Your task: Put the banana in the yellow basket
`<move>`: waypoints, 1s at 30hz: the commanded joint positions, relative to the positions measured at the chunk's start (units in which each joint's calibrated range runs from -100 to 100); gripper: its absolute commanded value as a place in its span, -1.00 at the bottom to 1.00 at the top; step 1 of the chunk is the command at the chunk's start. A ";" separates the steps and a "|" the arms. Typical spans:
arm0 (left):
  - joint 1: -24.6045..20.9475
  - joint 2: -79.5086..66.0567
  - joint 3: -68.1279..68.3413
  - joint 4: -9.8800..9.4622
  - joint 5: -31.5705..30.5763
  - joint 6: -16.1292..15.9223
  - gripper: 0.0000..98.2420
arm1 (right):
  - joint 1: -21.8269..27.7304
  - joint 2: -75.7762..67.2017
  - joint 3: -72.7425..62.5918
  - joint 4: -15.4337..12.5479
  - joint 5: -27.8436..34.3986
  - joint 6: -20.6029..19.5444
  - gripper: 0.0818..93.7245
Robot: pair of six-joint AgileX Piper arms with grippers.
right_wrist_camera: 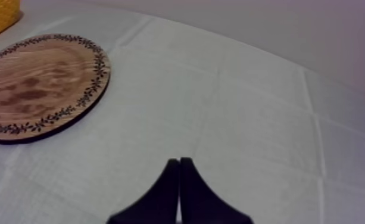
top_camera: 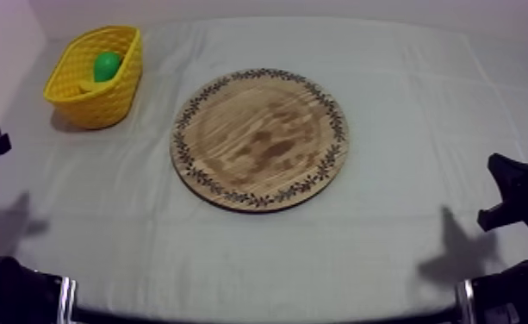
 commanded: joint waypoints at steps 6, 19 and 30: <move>-2.55 -10.63 6.27 2.20 0.66 -2.88 -1.00 | 0.00 0.00 -0.05 -0.01 0.00 0.00 -0.99; -0.54 -22.09 16.03 2.05 -4.18 -0.56 -1.00 | 0.00 0.00 -0.05 -0.01 0.00 0.00 -0.99; 1.30 -27.43 21.24 3.79 -6.60 -2.73 -1.00 | 0.00 0.00 -0.05 -0.01 0.00 0.02 -0.99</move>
